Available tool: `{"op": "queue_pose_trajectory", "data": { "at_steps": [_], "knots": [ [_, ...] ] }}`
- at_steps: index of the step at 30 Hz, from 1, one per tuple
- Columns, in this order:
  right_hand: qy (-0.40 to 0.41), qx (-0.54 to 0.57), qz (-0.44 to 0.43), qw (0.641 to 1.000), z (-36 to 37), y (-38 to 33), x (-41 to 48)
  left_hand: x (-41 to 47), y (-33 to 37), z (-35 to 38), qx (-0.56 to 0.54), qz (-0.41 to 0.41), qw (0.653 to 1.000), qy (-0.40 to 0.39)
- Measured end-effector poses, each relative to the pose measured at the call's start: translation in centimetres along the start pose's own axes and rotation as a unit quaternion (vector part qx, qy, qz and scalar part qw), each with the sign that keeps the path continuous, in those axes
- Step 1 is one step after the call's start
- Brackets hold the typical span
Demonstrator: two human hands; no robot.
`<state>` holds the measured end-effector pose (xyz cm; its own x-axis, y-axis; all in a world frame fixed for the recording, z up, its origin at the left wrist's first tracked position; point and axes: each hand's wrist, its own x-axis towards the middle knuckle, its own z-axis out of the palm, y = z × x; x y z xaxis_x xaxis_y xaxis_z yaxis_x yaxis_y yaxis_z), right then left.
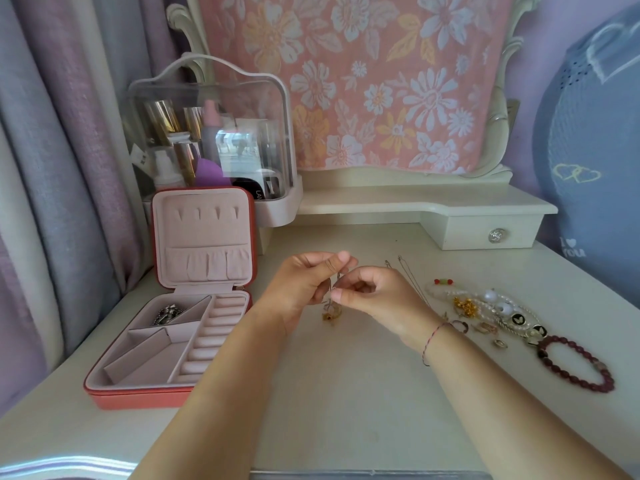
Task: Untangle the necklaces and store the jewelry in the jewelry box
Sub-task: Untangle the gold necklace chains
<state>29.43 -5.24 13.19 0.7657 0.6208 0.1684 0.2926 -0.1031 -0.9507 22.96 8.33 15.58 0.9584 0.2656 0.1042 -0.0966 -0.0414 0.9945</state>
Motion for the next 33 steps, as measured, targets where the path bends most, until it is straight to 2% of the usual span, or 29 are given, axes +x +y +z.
{"op": "queue_pose_trajectory", "data": {
  "at_steps": [6,20,33],
  "knots": [
    [0.039,0.008,-0.022,0.999,0.0,-0.1,-0.1,0.1,-0.1,-0.1,-0.006,0.003,1.0,0.001],
    [0.017,0.076,0.025,0.997,-0.5,-0.4,0.0,0.3,-0.4,0.0,0.009,-0.002,1.0,0.025],
    [0.056,0.155,0.062,0.984,-1.0,-0.1,0.5,0.3,-0.6,0.1,0.045,0.008,0.999,-0.022]
  ]
}}
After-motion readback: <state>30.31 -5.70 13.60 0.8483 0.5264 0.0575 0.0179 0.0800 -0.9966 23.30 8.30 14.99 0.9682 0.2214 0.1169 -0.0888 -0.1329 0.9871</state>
